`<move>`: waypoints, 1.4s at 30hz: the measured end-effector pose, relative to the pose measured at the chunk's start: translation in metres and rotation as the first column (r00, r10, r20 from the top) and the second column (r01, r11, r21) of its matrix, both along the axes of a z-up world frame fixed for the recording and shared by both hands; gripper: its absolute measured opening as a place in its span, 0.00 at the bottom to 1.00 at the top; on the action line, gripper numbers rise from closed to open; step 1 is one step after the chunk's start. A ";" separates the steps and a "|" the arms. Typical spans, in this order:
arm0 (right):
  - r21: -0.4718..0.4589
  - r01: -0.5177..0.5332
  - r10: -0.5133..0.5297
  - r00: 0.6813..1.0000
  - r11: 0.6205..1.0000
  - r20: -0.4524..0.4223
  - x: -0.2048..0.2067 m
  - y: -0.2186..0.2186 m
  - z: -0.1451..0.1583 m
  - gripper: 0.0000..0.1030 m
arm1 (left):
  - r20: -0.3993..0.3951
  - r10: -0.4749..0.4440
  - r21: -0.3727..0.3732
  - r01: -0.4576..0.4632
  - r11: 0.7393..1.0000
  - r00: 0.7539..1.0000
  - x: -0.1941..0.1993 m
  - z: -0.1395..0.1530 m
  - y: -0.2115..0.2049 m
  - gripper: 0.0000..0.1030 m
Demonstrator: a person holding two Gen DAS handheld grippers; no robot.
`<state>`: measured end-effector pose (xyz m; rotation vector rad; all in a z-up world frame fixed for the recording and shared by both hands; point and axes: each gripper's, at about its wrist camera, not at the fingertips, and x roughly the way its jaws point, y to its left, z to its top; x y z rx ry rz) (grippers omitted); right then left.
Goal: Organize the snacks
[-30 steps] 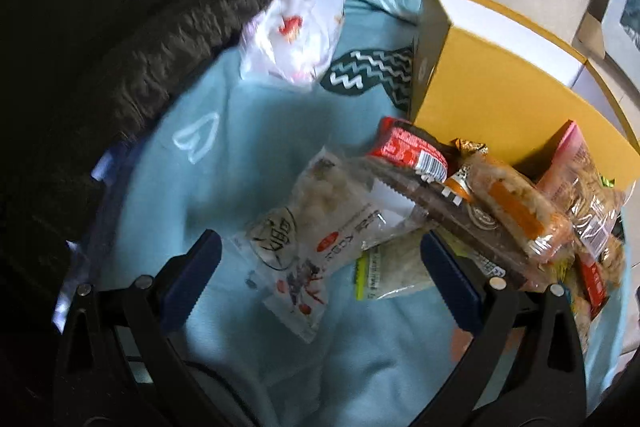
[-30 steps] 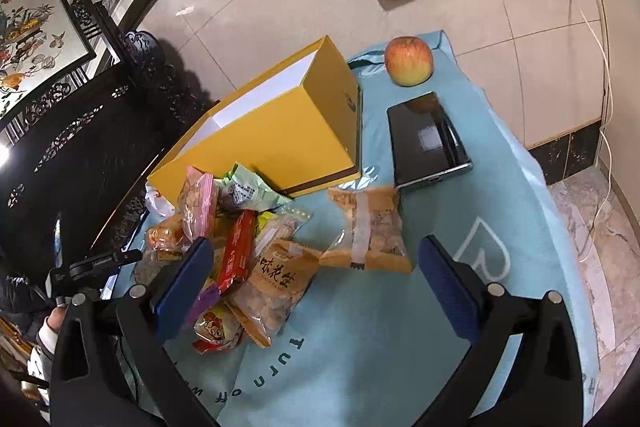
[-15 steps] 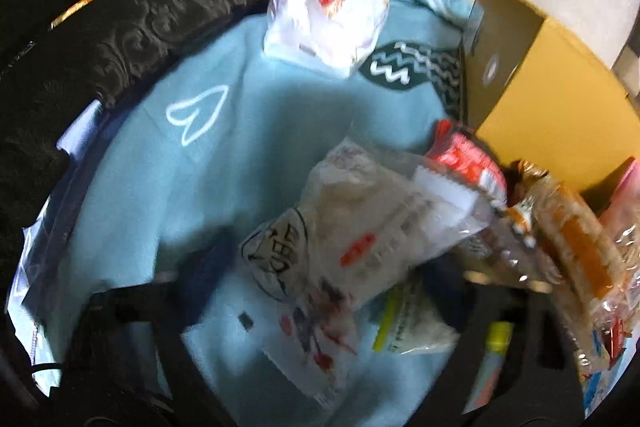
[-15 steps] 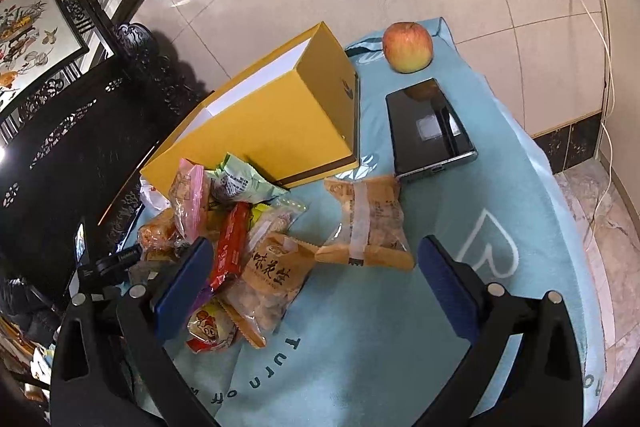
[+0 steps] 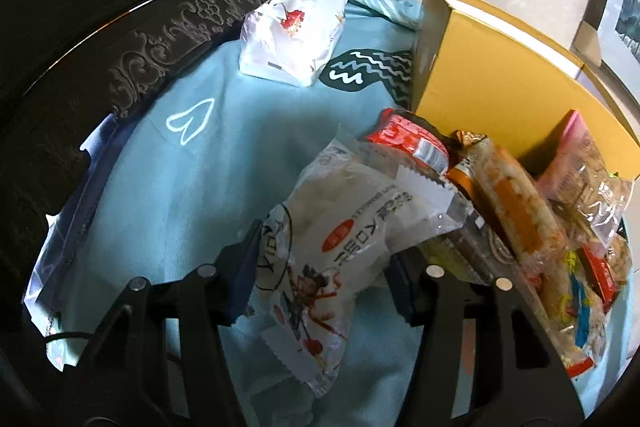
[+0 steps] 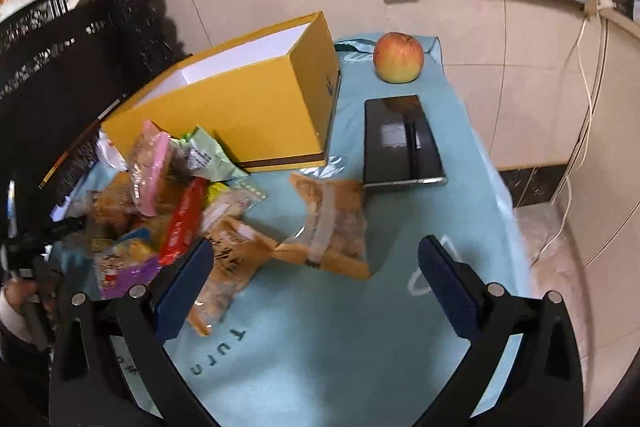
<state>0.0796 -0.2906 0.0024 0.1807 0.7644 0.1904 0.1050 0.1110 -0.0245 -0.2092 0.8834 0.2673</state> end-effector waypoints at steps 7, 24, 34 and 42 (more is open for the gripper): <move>-0.065 -0.057 0.050 0.993 0.996 -0.110 0.047 0.021 -0.023 0.74 | -0.005 -0.015 -0.035 0.015 0.999 1.000 -0.002 -0.003 0.002 0.55; 0.199 -0.112 0.111 0.994 0.974 0.016 0.012 0.014 0.008 0.51 | 0.045 -0.021 -0.079 0.024 0.997 0.999 -0.029 0.021 0.000 0.55; 0.214 -0.201 0.178 0.977 0.956 0.121 -0.008 0.033 0.035 0.52 | 0.102 -0.064 -0.041 0.069 0.997 0.993 -0.045 0.050 -0.019 0.56; 0.184 -0.203 0.160 0.961 0.962 0.224 -0.010 0.035 0.067 0.52 | 0.183 -0.152 0.008 0.154 0.988 0.971 -0.027 0.083 -0.053 0.56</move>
